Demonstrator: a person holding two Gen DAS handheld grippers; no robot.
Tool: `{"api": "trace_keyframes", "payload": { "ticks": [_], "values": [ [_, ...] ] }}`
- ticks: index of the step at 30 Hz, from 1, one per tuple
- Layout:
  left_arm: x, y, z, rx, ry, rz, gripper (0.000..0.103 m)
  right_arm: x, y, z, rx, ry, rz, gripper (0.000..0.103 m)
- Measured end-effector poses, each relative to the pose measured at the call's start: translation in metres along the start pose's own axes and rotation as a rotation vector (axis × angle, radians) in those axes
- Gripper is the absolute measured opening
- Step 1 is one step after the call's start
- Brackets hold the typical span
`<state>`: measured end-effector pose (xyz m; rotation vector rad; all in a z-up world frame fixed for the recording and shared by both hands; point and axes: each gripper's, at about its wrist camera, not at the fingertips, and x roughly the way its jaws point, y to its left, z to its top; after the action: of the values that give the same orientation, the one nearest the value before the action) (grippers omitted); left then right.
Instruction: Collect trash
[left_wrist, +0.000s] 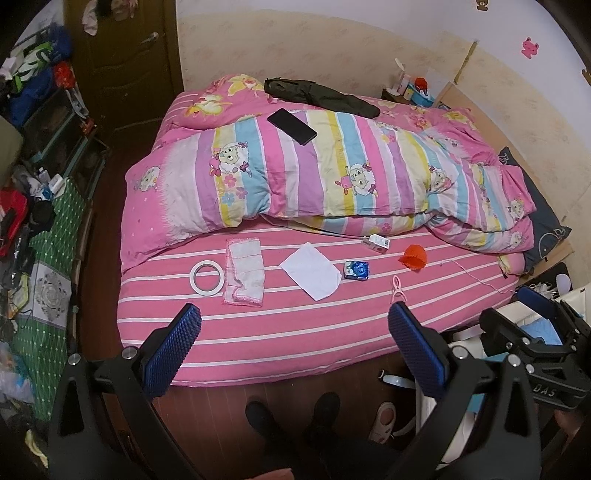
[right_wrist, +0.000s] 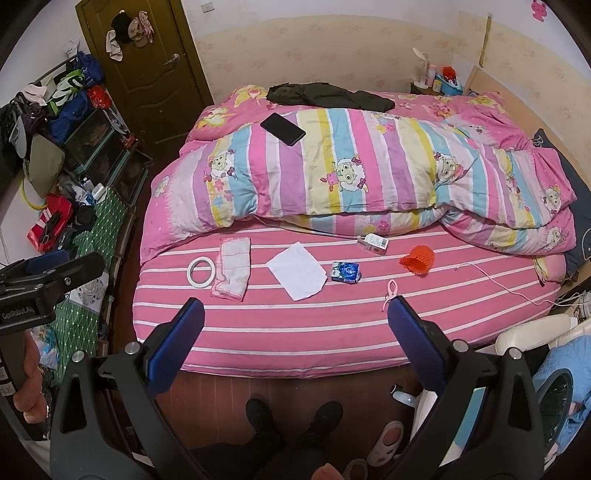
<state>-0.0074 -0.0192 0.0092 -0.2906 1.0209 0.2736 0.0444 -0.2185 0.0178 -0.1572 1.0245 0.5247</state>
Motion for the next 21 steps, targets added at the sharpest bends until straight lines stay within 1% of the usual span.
{"api": "trace_keyframes", "payload": {
  "ticks": [21],
  "values": [
    [0.0008, 0.0025, 0.0035, -0.003, 0.004, -0.003, 0.098, 0.0009, -0.0005, 0.0025, -0.001, 0.003, 0.002, 0.098]
  ]
}}
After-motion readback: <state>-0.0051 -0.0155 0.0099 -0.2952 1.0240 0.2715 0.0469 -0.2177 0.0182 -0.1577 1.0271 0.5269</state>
